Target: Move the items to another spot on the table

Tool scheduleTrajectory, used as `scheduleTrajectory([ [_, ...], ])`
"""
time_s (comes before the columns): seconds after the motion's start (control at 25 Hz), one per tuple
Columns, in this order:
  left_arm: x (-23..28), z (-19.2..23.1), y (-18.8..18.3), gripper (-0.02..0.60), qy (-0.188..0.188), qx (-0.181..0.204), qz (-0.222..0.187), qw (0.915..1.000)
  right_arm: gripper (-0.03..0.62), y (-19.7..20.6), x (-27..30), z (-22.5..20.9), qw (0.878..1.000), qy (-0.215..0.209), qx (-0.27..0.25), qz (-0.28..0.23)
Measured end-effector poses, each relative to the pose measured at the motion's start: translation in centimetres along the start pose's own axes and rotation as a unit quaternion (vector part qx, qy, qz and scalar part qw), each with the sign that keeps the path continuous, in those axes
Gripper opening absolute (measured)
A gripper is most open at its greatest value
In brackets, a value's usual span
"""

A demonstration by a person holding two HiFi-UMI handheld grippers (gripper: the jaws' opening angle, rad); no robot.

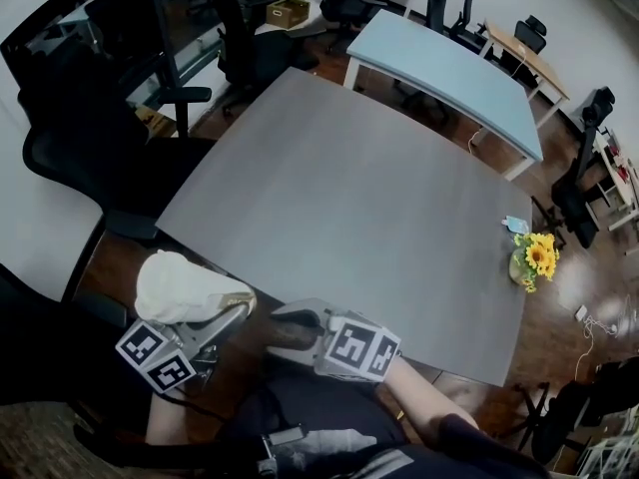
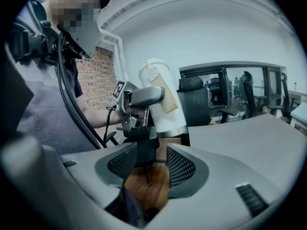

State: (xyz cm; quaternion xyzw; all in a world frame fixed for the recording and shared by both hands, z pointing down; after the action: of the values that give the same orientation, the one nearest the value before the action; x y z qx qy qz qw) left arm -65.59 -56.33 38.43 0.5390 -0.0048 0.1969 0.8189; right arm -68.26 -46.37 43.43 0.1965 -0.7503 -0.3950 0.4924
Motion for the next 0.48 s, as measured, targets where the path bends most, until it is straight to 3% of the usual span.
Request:
scheduleTrajectory([
  [0.12, 1.4, 1.0, 0.4, 0.423, -0.001, -0.010, 0.009, 0.9999, 0.206, 0.6, 0.2, -1.3, 1.000, 0.002, -0.004, 0.008],
  [0.48, 7.9, 2.3, -1.7, 0.423, -0.030, 0.004, 0.042, 0.9987, 0.204, 0.7, -2.0, -8.1, 0.999, -0.006, 0.026, -0.043],
])
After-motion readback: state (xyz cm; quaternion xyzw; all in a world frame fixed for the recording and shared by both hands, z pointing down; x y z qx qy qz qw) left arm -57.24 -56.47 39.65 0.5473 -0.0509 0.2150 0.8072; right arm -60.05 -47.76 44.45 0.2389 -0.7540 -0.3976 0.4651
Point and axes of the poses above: the fingertips, and each gripper's own axes: x forward along the fingers, z to its left, y out of its underside, the point moved 1 cm from there along -x, backward along the fingers, and after that the axes turned 10 degrees about z, right-handed, at the moved point
